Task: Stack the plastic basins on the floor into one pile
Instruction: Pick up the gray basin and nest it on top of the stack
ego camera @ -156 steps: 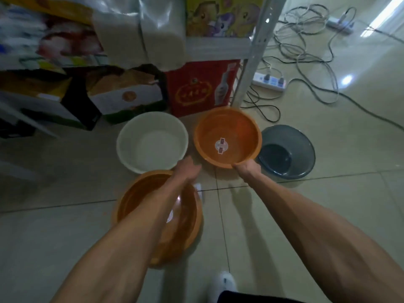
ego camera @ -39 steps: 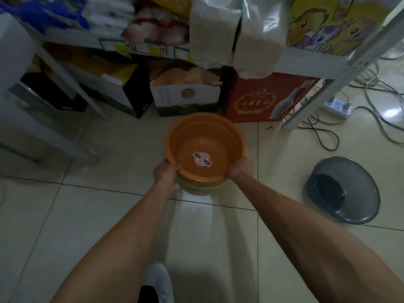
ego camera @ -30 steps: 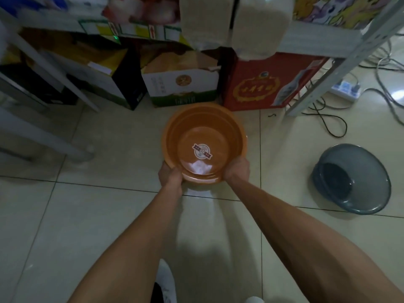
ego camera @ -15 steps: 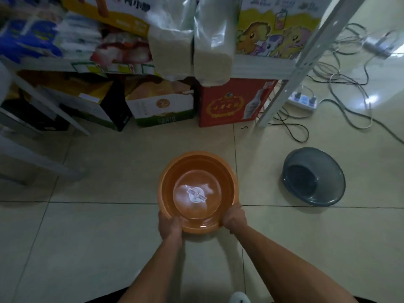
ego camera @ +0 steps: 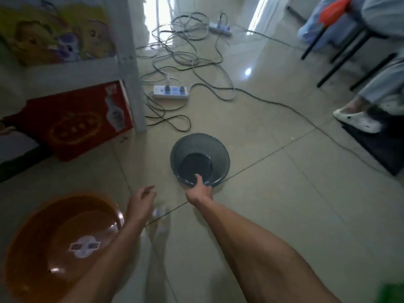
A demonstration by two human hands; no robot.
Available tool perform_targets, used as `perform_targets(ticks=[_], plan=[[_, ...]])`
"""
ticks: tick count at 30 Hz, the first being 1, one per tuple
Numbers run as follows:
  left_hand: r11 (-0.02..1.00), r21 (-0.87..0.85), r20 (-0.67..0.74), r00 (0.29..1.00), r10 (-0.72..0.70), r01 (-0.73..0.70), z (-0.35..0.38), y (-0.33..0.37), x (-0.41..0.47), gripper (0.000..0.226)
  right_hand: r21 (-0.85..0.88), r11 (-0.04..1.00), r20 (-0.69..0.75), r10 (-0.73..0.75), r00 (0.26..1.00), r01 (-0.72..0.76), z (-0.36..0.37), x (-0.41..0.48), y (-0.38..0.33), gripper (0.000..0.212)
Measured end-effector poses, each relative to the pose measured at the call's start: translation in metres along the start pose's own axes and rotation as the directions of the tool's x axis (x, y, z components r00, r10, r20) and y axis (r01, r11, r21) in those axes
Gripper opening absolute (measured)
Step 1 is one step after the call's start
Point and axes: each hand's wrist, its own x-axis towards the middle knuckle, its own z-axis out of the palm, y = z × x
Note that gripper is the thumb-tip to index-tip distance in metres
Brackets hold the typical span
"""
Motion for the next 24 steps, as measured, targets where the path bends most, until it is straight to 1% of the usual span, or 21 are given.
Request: perform_targets(ticks=[3,6,7,8,9,10,12,15,17,18,20,22,24], plan=[[0.999,-0.044,0.209,0.978,-0.006,0.015,0.048,-0.008,0.002,0.040,0.068,0.995,0.026,0.068,0.997,-0.069,0.003,0.032,0.029,0.075],[0.994,-0.087,0.320,0.947,-0.028,0.058,0.067,-0.011,0.001,0.048,0.125,0.990,0.045,0.062,0.997,-0.067,0.017,0.062,0.048,0.072],[0.995,-0.084,0.329,0.944,-0.025,0.056,0.067,-0.013,0.002,0.050,0.173,0.983,0.018,0.063,0.998,-0.065,0.022,0.069,0.051,0.064],[0.996,-0.072,0.331,0.944,-0.018,0.045,0.065,-0.015,0.004,0.052,0.232,0.971,-0.035,0.068,0.997,-0.058,0.025,0.073,0.053,0.051],[0.997,-0.069,0.327,0.945,-0.015,0.040,0.062,-0.015,0.004,0.054,0.306,0.951,-0.107,0.081,0.991,-0.044,0.026,0.073,0.052,0.036],[0.995,-0.079,0.320,0.947,-0.024,0.052,0.059,-0.016,0.004,0.056,0.377,0.926,-0.173,0.096,0.980,-0.024,0.025,0.069,0.050,0.028],[0.986,-0.135,0.313,0.948,-0.054,0.100,0.048,-0.015,0.004,0.060,0.443,0.897,-0.229,0.121,0.966,-0.007,0.024,0.060,0.046,0.024],[0.958,-0.240,0.295,0.952,-0.081,0.156,0.028,-0.002,0.006,0.067,0.384,0.923,-0.250,0.084,0.965,0.019,0.019,0.041,0.035,0.019],[0.937,-0.313,0.227,0.970,-0.085,0.155,0.010,0.015,0.004,0.069,0.338,0.937,-0.261,0.008,0.965,0.084,0.020,0.025,0.024,0.016],[0.942,-0.310,0.156,0.984,-0.086,0.132,-0.001,0.023,0.004,0.066,0.322,0.938,-0.265,-0.041,0.963,0.129,0.021,0.016,0.016,0.014],[0.974,-0.223,-0.034,0.998,-0.048,0.039,-0.030,0.036,0.001,0.057,0.268,0.933,-0.261,-0.170,0.950,0.240,0.024,-0.004,-0.006,0.019],[0.990,-0.139,-0.213,0.977,0.003,-0.033,-0.066,0.043,-0.007,0.049,0.186,0.917,-0.200,-0.316,0.927,0.353,0.029,-0.027,-0.034,0.024],[0.990,-0.130,-0.361,0.933,-0.004,-0.046,-0.106,0.042,-0.023,0.038,0.091,0.902,-0.108,-0.412,0.905,0.421,0.039,-0.049,-0.059,0.024]])
